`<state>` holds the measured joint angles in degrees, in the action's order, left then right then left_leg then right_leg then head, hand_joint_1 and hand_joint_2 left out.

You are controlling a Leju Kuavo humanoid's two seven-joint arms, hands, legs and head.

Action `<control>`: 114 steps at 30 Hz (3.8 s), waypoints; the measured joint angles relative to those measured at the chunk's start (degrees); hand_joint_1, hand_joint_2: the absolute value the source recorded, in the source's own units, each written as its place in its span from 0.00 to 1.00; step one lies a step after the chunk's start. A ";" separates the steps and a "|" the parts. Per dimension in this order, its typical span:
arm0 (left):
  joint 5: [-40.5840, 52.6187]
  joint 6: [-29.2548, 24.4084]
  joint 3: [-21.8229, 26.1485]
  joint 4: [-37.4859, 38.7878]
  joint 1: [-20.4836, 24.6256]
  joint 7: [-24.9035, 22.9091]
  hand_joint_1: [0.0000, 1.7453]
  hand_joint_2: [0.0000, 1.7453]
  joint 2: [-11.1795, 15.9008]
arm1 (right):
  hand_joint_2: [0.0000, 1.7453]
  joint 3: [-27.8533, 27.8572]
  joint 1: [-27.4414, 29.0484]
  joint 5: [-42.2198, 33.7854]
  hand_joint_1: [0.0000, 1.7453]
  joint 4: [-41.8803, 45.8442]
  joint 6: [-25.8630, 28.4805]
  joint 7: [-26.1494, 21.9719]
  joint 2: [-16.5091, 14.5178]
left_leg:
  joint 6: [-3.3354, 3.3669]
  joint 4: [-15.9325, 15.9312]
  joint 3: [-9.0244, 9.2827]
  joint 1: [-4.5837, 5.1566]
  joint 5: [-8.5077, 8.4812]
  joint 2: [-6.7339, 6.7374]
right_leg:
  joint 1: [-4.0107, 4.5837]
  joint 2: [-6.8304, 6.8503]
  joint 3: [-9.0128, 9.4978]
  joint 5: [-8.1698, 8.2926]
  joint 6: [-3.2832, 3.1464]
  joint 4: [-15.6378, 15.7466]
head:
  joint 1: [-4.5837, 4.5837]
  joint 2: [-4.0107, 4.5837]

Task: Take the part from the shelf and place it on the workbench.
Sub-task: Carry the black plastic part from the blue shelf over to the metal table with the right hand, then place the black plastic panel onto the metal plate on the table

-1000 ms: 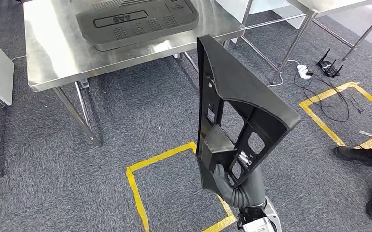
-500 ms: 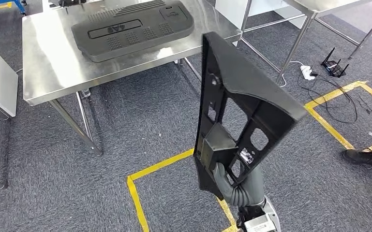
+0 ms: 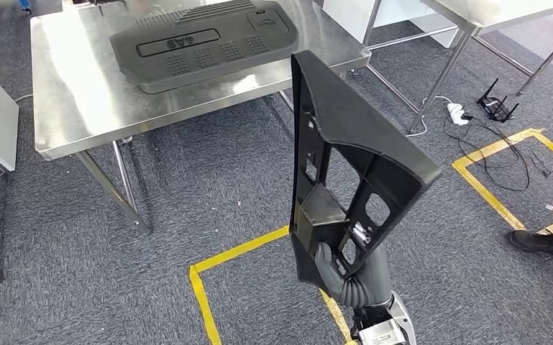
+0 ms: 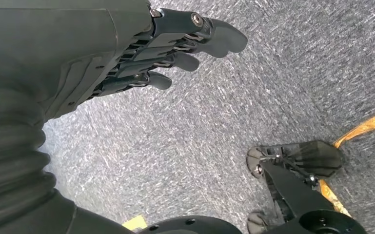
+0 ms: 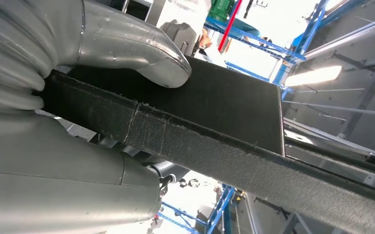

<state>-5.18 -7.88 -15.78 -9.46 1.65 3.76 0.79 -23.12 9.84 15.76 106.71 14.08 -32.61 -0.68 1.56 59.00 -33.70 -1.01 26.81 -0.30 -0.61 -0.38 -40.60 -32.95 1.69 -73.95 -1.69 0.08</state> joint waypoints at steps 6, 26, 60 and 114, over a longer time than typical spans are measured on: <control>0.00 0.00 -0.02 -0.01 0.06 0.06 0.00 1.00 -0.09 | 1.00 -0.01 -0.03 -0.03 1.00 0.00 0.00 0.03 0.05 | -0.91 0.03 1.95 0.12 1.91 -0.41 | -0.28 0.32 3.69 8.45 1.87 13.57 | 0.15 0.01; -0.20 0.11 -0.02 -0.01 0.18 -0.02 0.00 1.00 0.03 | 1.00 0.03 -0.21 -0.07 1.00 -0.02 0.00 0.15 -0.07 | -0.21 -0.06 -0.36 0.91 -0.83 0.11 | 0.68 -0.22 9.60 4.17 -0.46 15.20 | -0.36 0.01; -0.17 0.19 -0.02 -0.02 -0.03 0.12 0.00 1.00 -0.10 | 1.00 0.02 -0.77 -0.32 1.00 -0.22 0.14 0.26 0.08 | 0.62 -0.23 0.46 0.43 -0.10 -0.32 | -0.08 -0.12 5.26 0.35 0.79 3.99 | -0.04 0.01; -2.08 0.30 1.22 -0.02 -0.05 1.17 0.00 1.00 0.06 | 1.00 -1.59 -0.87 0.60 1.00 -0.56 1.31 0.63 -0.40 | -1.26 -1.62 0.34 -0.68 -1.99 -0.28 | -2.01 0.62 7.07 5.76 4.10 14.23 | 0.03 0.01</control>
<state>-7.26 -7.58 -14.56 -9.49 1.60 4.93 0.85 -24.71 8.97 16.35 106.14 15.39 -31.98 -1.08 0.30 57.38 -33.36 -1.69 24.82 -0.58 -2.61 0.24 -33.53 -27.19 5.78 -59.72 -1.66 0.09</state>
